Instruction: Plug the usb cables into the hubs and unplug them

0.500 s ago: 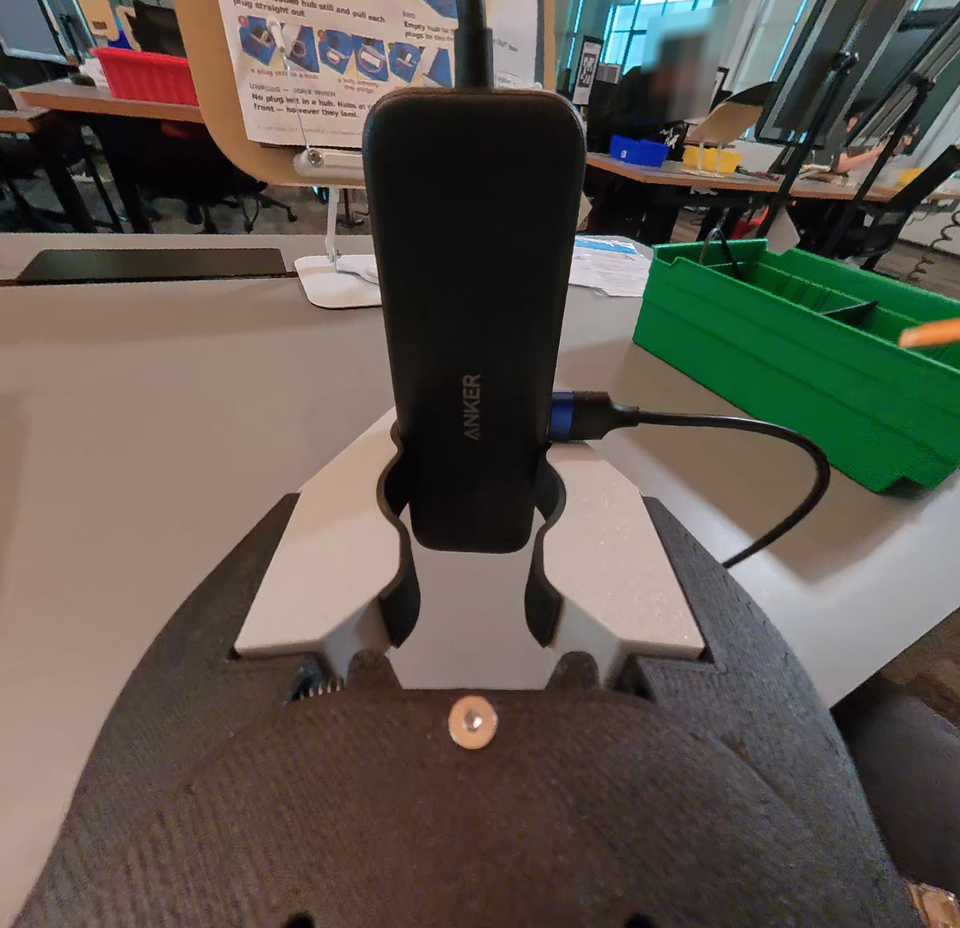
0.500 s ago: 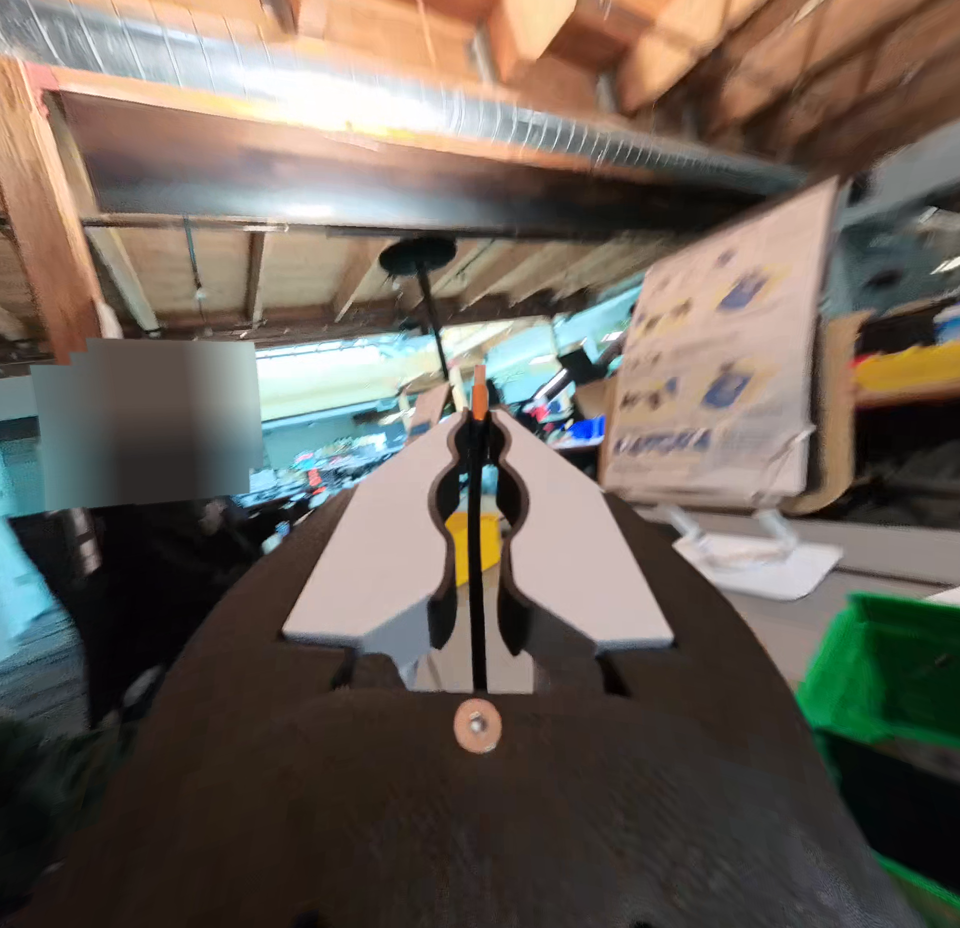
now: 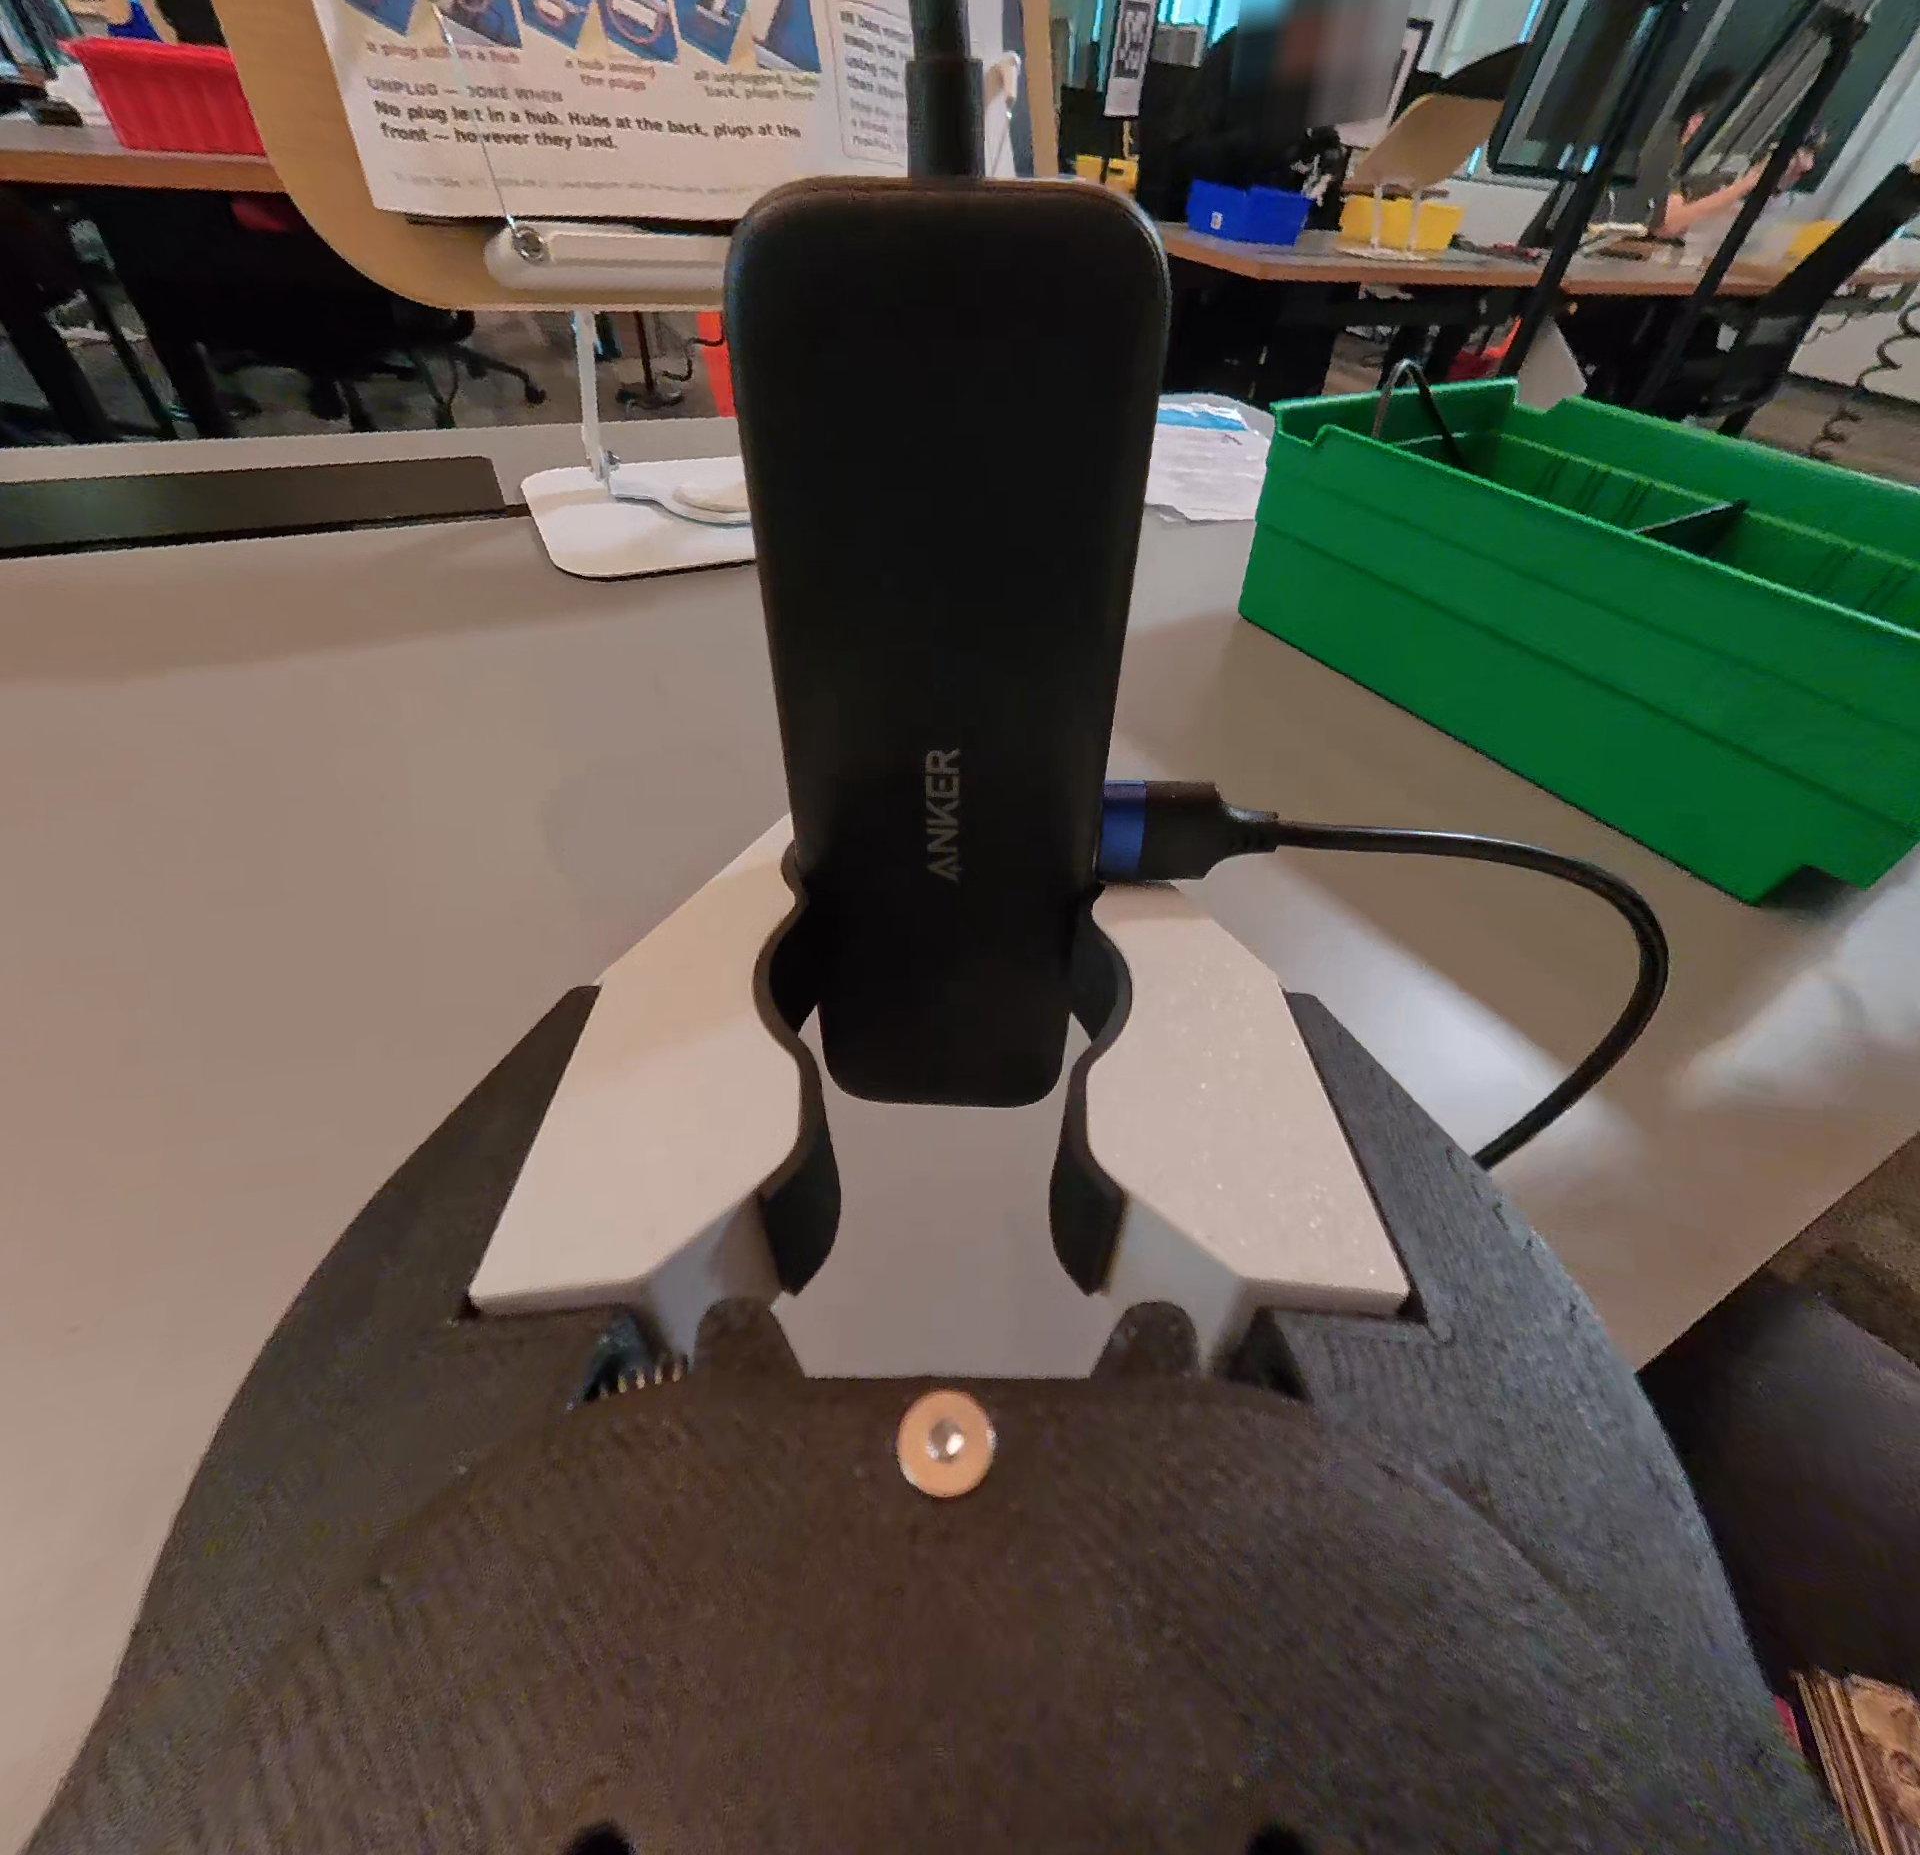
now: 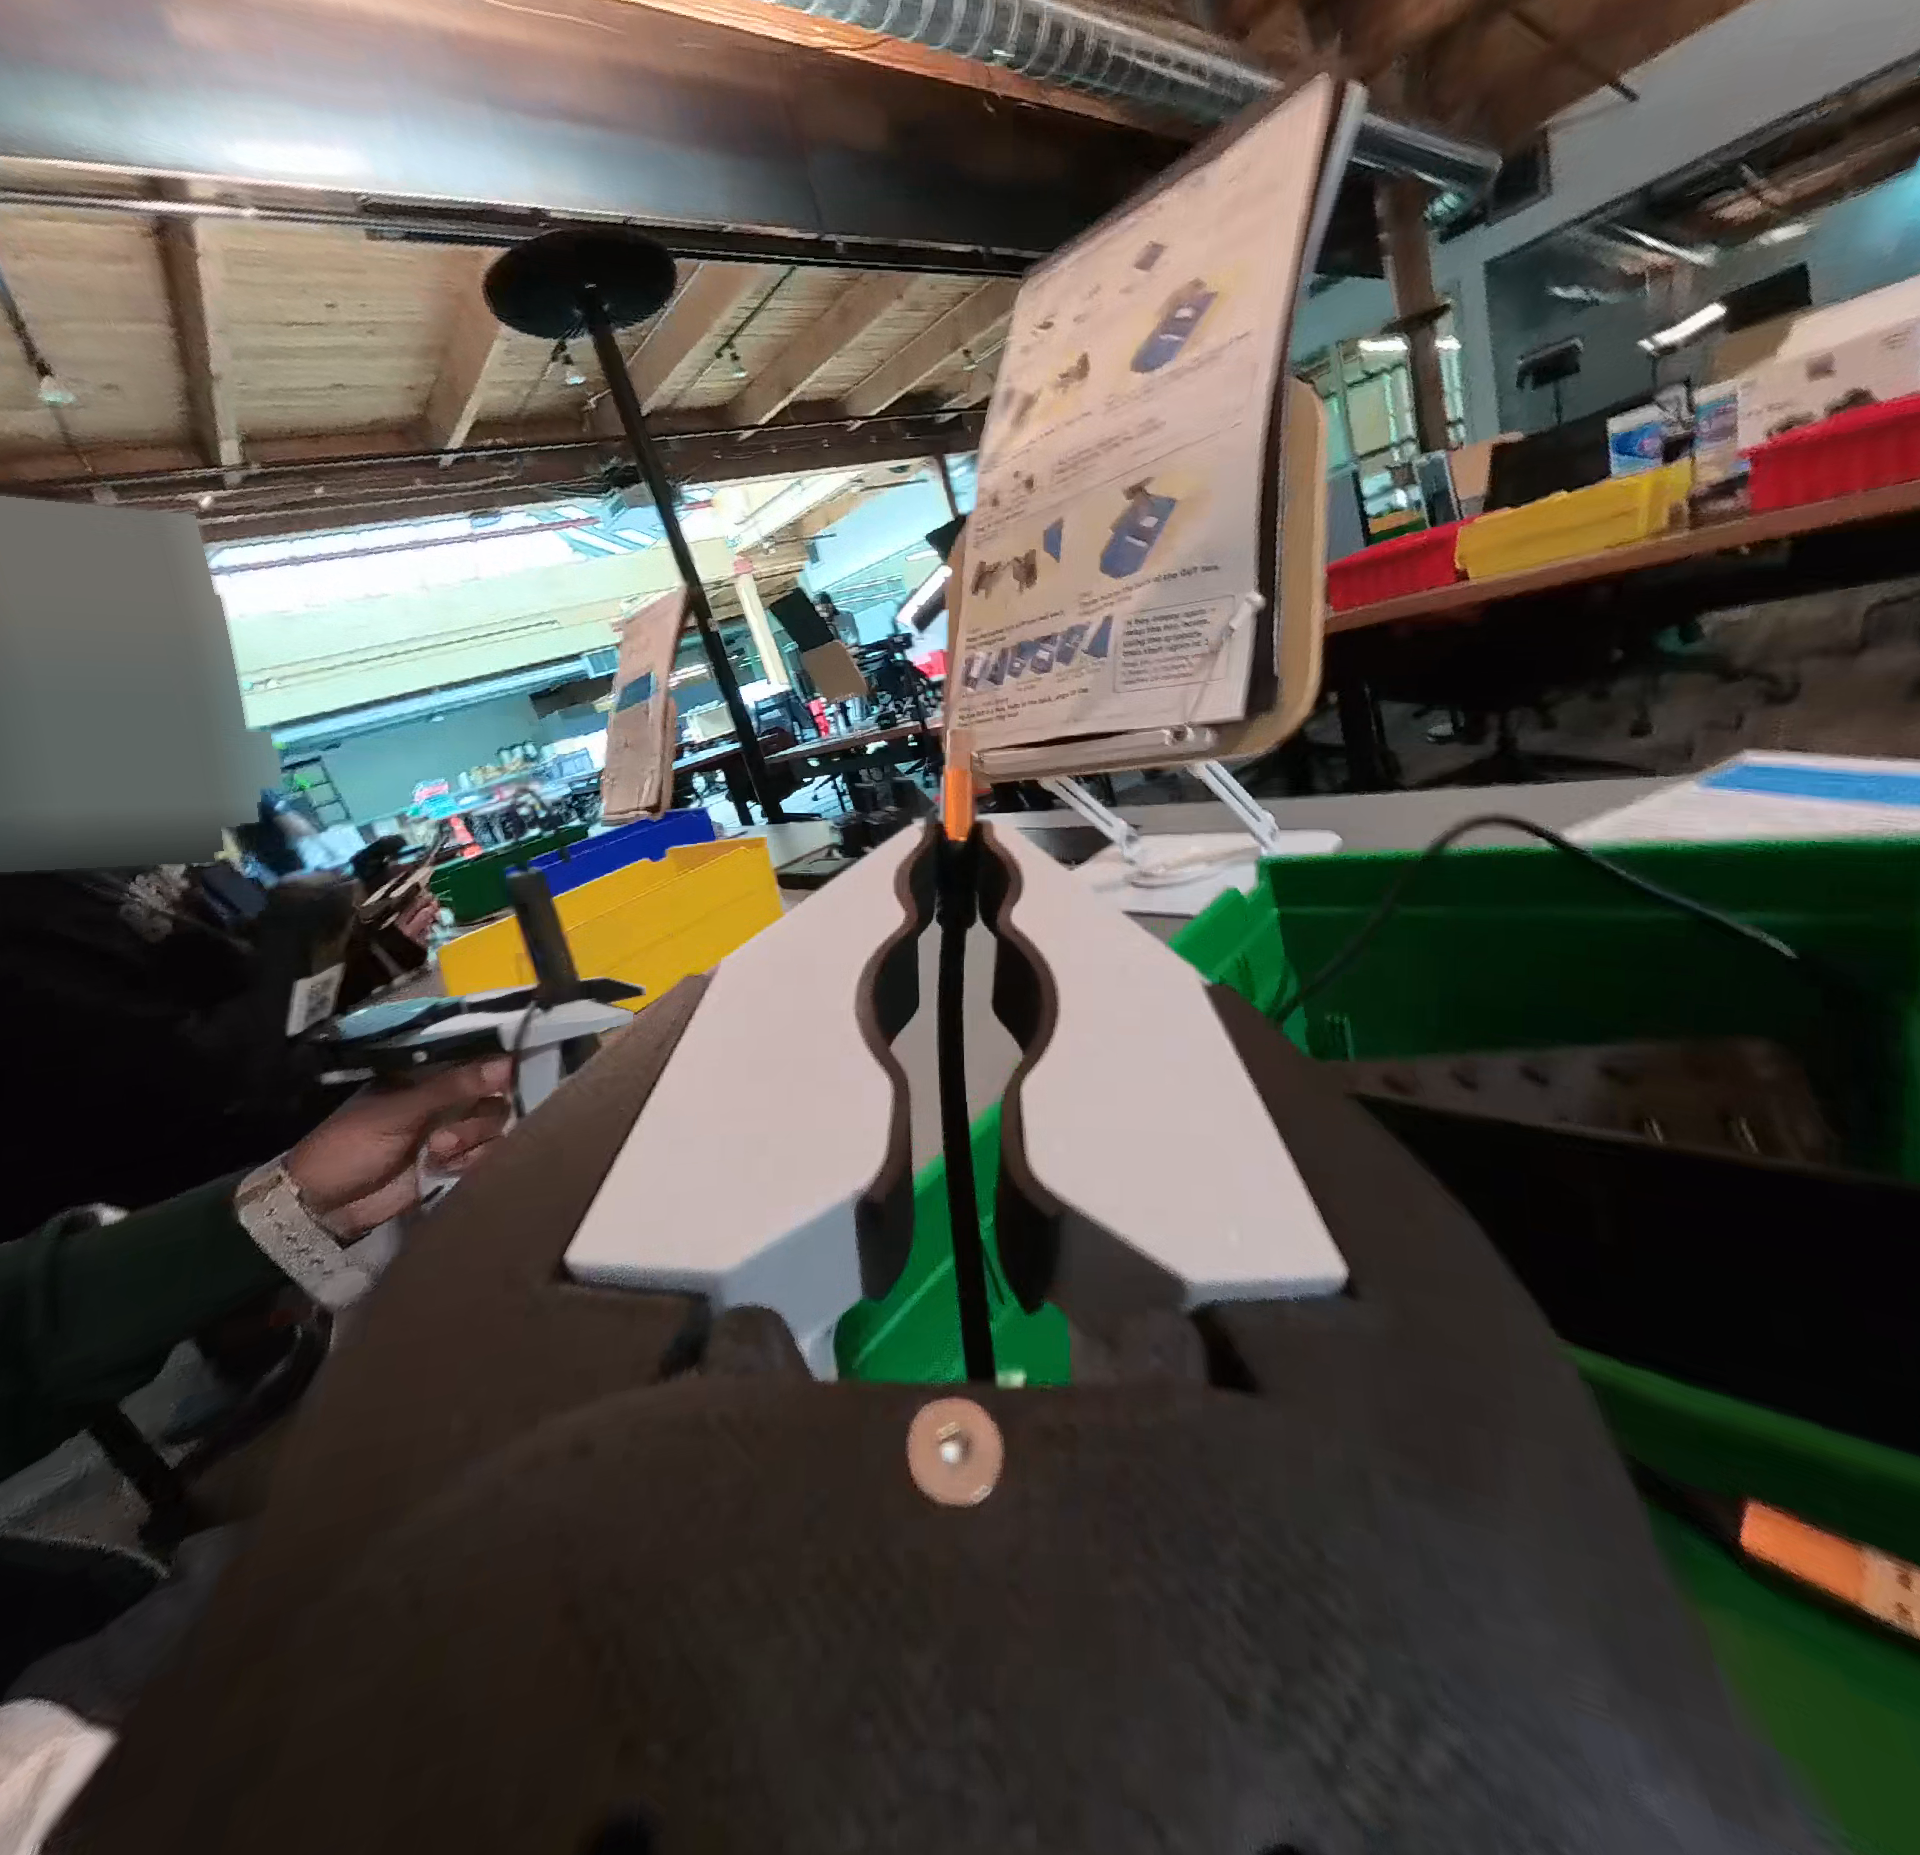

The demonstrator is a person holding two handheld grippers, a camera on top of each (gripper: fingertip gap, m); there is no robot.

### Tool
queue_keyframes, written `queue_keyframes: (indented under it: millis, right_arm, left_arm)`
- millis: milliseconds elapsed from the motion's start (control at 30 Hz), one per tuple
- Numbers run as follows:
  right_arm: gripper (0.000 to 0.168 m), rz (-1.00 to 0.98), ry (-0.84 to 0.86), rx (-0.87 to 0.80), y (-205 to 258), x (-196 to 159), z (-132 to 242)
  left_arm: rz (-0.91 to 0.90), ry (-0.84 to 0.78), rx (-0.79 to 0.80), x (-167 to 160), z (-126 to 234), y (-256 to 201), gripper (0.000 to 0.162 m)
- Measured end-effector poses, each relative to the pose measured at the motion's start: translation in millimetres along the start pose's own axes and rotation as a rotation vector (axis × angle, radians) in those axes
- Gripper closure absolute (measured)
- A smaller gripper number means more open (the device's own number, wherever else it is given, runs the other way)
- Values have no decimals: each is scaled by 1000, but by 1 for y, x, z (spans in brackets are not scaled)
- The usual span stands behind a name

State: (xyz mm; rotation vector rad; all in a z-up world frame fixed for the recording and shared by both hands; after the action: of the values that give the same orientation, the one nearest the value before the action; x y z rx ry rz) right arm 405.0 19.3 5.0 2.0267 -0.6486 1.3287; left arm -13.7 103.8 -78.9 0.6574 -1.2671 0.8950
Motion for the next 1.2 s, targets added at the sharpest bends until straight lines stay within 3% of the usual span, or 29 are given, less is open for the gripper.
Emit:
queue_keyframes:
  millis: [133, 233, 333, 433, 533, 767, 900, 1000, 1100, 1200]
  right_arm:
    - [163, 111, 19, 224, 40, 20, -10]
    - [163, 166, 70, 268, 46, 21, -13]
    - [163, 208, 132, 41, 9, 14, -10]
    - [157, 206, 306, -219, -43, -9, 4]
    - [140, 188, 366, -281, -64, -14, 10]
    - [142, 277, 285, -319, -64, 11, 6]
    - [144, 250, 173, -215, -34, 25, -13]
    - [168, 271, -3, -227, 4, 26, -33]
    - [168, 266, -56, -182, 51, -6, -58]
    - [168, 216, 50, -55, 102, -59, -86]
  left_arm:
    - [6, 14, -15, -3, -3, -1, 119]
    - [7, 4, -11, -4, 0, 0, 119]
    - [0, -7, 15, -5, 10, 6, 119]
    - [15, -9, 50, -6, 22, 16, 120]
    - [49, -23, 83, -6, 33, 26, 119]
    - [93, -9, 100, -11, 42, 33, 120]
    - [77, -1, 85, -11, 41, 28, 120]
    - [70, 12, 59, -13, 37, 21, 120]
    - [40, 16, 28, -11, 31, 12, 120]
    - [-33, 22, 8, -10, 22, -1, 120]
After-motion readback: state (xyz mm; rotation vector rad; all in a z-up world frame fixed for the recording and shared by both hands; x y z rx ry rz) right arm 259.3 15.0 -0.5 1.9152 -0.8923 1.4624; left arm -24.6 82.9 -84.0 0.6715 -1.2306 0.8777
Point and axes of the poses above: each gripper's, where its closed fingertips meet, z back along the fingers, x out of its top, y = z × x across the jaws, the point moved 7 cm from there along z, back along the fingers, and after that the axes turned 6 degrees about x, right-handed, at the moved point
